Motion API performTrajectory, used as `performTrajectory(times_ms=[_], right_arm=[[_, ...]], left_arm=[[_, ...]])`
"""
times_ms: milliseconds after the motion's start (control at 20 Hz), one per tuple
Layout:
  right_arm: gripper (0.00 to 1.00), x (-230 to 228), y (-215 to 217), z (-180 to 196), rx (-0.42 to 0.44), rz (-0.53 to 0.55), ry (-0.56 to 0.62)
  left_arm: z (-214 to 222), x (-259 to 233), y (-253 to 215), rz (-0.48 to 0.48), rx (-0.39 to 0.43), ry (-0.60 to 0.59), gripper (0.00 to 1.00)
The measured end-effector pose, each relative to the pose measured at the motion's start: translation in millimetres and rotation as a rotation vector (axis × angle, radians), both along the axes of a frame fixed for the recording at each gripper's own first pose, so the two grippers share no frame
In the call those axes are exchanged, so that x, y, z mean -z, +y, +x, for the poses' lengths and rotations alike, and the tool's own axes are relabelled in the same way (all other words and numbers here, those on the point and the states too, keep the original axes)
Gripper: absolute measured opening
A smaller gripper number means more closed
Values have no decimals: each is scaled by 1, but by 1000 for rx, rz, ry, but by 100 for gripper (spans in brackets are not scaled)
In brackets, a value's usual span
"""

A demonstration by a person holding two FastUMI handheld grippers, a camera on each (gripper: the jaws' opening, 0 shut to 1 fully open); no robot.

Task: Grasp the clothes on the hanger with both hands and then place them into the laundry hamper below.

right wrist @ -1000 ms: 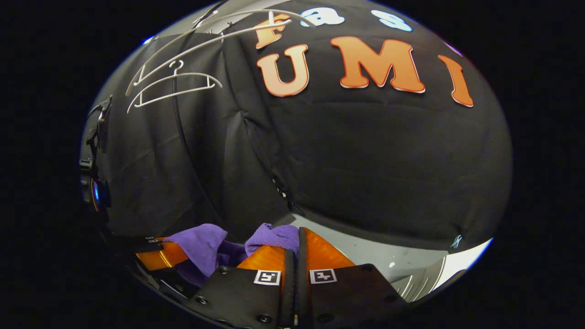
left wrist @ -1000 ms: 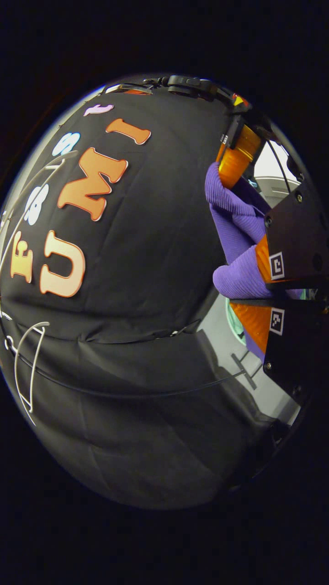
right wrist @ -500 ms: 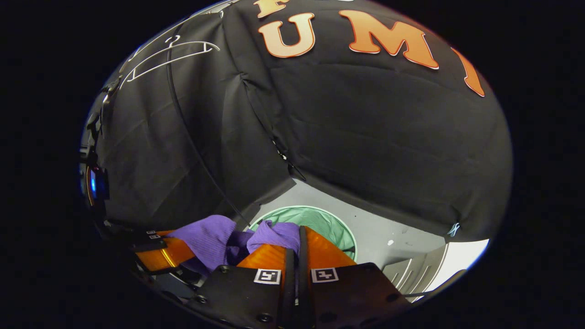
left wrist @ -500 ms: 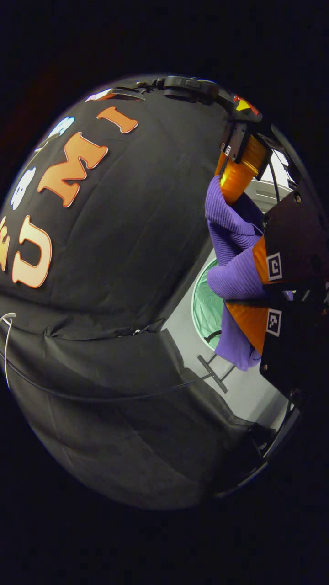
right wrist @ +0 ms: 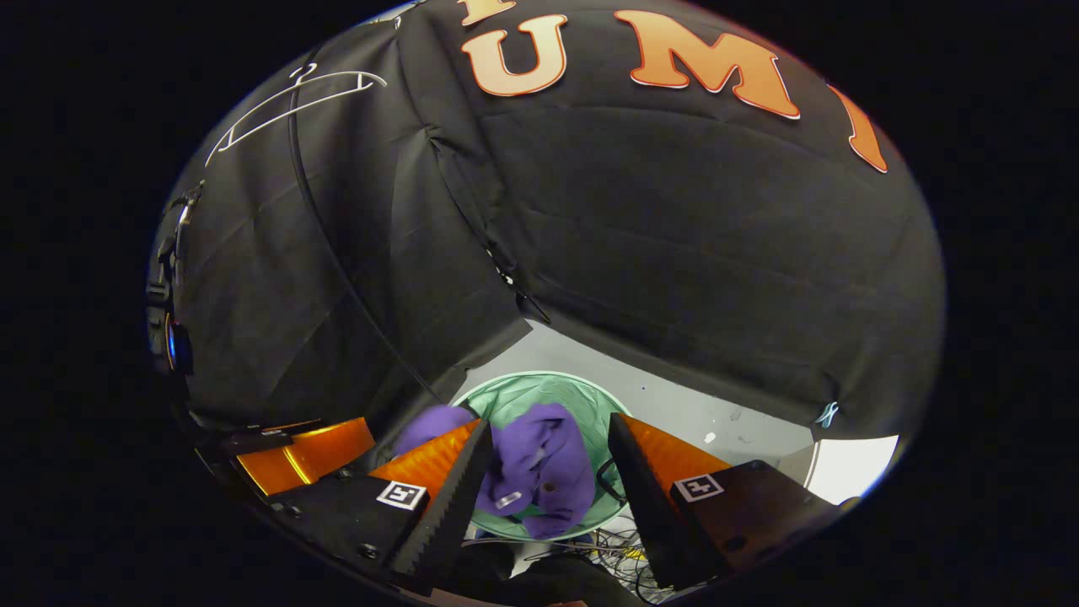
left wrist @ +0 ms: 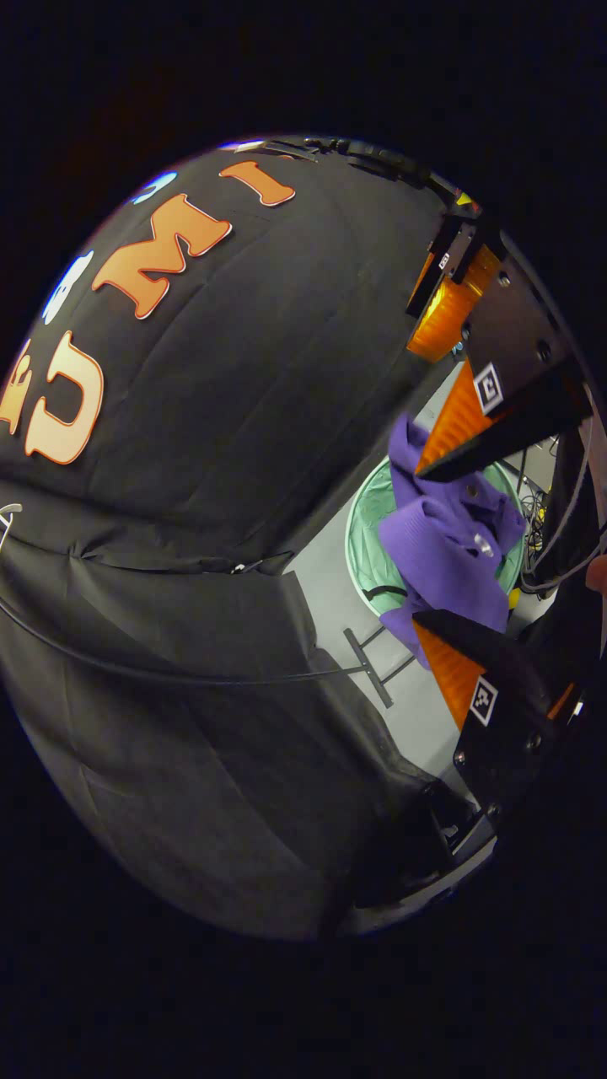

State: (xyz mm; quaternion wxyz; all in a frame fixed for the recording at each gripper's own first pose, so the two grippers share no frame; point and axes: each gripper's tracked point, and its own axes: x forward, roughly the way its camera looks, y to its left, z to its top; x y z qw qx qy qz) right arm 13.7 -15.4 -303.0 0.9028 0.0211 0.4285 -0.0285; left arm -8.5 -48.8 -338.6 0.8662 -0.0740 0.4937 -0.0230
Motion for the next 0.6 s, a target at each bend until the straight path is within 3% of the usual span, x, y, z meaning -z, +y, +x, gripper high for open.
performTrajectory(times_ms=[450, 600], right_arm=[[92, -1, 4, -4, 12, 16, -4], [92, -21, 12, 3, 5, 36, -78]], left_arm=[[2, -17, -15, 32, 117, -66, 98], [6, -31, -19, 37, 155, -129, 98]])
